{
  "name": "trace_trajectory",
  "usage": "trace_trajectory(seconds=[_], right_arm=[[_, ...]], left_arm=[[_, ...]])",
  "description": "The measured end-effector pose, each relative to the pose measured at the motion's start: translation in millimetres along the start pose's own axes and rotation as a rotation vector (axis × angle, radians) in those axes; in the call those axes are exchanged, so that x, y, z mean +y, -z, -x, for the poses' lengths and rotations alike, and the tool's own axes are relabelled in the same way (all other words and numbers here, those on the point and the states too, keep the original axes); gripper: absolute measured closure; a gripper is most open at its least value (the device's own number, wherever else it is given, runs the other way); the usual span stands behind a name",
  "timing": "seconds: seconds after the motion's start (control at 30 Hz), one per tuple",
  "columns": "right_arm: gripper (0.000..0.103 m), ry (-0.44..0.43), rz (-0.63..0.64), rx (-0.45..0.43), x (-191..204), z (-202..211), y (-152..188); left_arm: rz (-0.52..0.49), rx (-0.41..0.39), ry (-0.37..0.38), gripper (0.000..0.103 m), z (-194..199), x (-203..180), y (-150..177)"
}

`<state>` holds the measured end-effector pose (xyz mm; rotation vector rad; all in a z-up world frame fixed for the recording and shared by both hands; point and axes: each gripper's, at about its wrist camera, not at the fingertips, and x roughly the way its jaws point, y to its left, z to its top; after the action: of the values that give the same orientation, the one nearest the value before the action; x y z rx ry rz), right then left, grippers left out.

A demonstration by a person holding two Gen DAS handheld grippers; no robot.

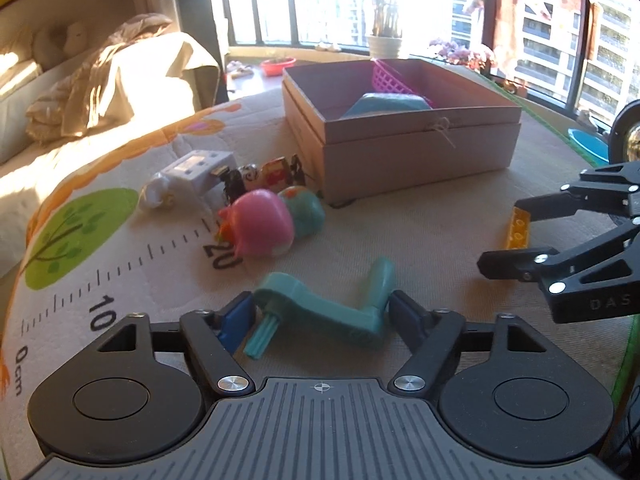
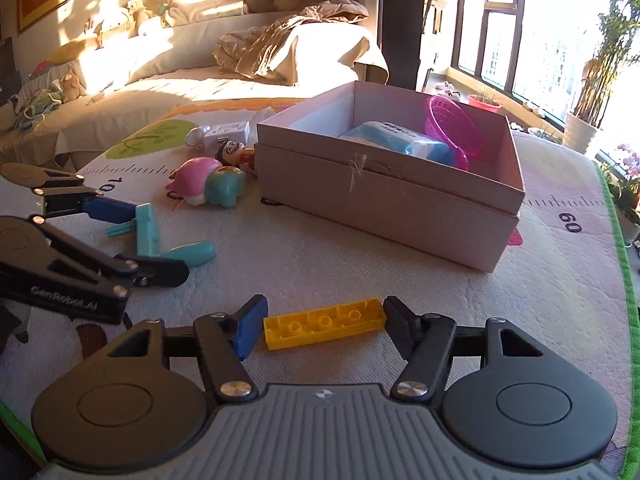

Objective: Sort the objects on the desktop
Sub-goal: 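Grasp the green toy with the left tool while the right tool holds the Lego brick, then drop the green toy into the pink box with the left tool while the right tool drops the Lego brick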

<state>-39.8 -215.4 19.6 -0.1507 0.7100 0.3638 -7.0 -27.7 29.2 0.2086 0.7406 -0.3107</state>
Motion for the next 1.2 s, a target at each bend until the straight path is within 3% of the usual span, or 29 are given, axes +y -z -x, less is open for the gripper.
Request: trace_trajectory(seconds=[0.2, 0.27, 0.4, 0.57, 0.73, 0.83, 0.9, 1.03, 1.2], right_arm=[[0.039, -0.021, -0.061, -0.061, -26, 29, -10], [0.039, -0.007, -0.089, -0.106, -38, 40, -19], [0.039, 0.078, -0.094, -0.212, -59, 57, -43], [0.039, 0.141, -0.085, -0.257, -72, 50, -69], [0.039, 0.159, -0.065, -0.227, -71, 23, -80], [0.039, 0.161, -0.041, -0.209, -70, 6, -81], [0.039, 0.15, -0.037, -0.195, -71, -7, -83], [0.034, 0.132, -0.08, -0.169, -74, -25, -84], [0.033, 0.112, -0.048, -0.195, -54, -10, -70]], left_arm=[[-0.098, -0.034, 0.029, 0.028, 10, -17, -9], [-0.109, -0.091, 0.049, 0.028, 19, -18, -29], [-0.174, -0.258, 0.016, 0.028, 27, -25, -82], [-0.206, -0.355, -0.001, 0.028, -23, -34, -142], [-0.112, -0.29, 0.05, 0.026, -82, -18, -178], [-0.038, -0.308, 0.129, 0.006, -66, 1, -166], [-0.039, -0.321, 0.11, 0.006, -47, 8, -149], [-0.028, -0.261, 0.04, 0.004, -21, 16, -110], [-0.04, -0.162, -0.058, 0.004, -10, 20, -54]])
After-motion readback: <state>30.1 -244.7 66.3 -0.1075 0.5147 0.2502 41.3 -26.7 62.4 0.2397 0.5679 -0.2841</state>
